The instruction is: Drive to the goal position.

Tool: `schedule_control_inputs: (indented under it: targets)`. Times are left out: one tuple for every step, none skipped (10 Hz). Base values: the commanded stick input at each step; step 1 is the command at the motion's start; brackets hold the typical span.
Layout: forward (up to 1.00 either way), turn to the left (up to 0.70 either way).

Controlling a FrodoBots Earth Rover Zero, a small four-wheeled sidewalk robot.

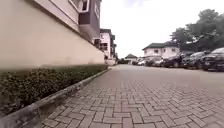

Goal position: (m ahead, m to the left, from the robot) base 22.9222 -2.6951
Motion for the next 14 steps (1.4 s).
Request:
schedule_control_inputs:
  targets:
    - [0.7, 0.0]
    - [0.7, 0.0]
    - [0.7, 0.0]
    - [0.7, 0.0]
    - [0.7, 0.0]
    - [0.7, 0.0]
    - [0.7, 0.0]
    - [0.7, 0.0]
    - [0.7, 0.0]
    - [0.7, 0.0]
    - [0.7, 0.0]
    - [0.7, 0.0]
    - [0.7, 0.0]
    - [0.7, 0.0]
